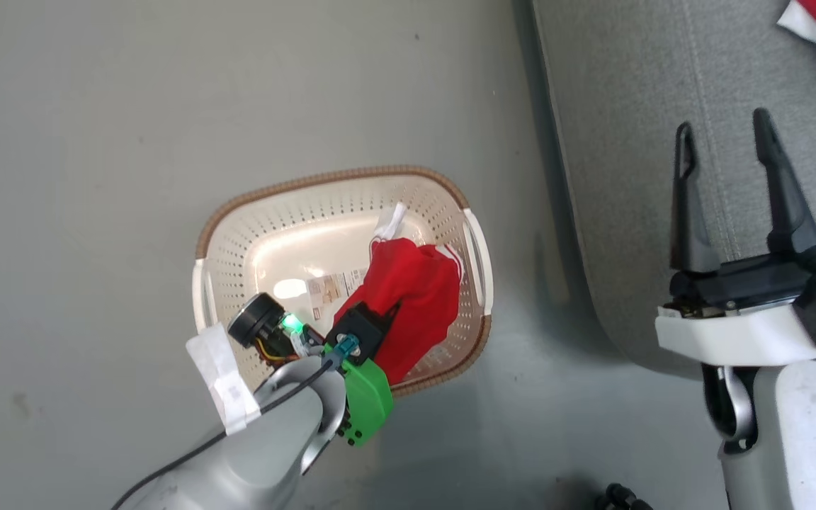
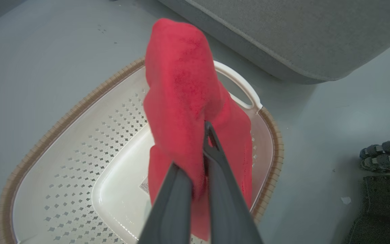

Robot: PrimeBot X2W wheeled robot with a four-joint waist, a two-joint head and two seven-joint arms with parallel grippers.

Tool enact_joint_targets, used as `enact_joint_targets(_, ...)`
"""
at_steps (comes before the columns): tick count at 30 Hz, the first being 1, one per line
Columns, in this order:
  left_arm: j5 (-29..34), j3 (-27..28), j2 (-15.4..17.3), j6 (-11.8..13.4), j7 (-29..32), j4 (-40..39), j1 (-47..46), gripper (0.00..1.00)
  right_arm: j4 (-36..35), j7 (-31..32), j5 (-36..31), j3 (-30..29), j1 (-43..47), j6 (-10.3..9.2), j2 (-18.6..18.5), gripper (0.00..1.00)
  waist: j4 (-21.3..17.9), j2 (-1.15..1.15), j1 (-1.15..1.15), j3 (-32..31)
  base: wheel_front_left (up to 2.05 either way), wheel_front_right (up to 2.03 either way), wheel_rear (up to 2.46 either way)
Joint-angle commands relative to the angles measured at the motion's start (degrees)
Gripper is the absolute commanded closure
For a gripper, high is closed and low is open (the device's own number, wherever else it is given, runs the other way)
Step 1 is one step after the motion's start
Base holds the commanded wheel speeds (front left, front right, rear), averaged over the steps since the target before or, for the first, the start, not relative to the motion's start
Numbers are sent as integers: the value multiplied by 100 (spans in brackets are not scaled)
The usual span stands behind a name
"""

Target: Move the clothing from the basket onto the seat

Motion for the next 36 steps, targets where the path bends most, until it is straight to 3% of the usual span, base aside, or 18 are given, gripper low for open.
enact_joint_targets(1, 19, 119, 62, 86, -19, -159, 285, 100, 123, -17, 40, 56, 215, -4, -18, 0, 260, 0, 0, -1394, 0, 0, 0)
enact_joint_targets(14, 439, 1290, 312, 620, -20, -1934, 1713, 100, 765, -17, 19, 472, 1242, -3, -11, 0, 252, 0, 0, -3206, 0, 0, 0)
enact_joint_targets(23, 793, 1806, 476, 772, -20, -2956, 1951, 100, 891, -17, 65, 616, 1496, -3, -7, 0, 172, 0, 0, -3598, 0, 0, 0)
enact_joint_targets(36, 1097, 2002, 484, 732, -19, -3727, 1776, 100, 955, -17, 247, 999, 1578, -3, -1, 0, 67, 0, 0, -3779, 0, 0, 0)
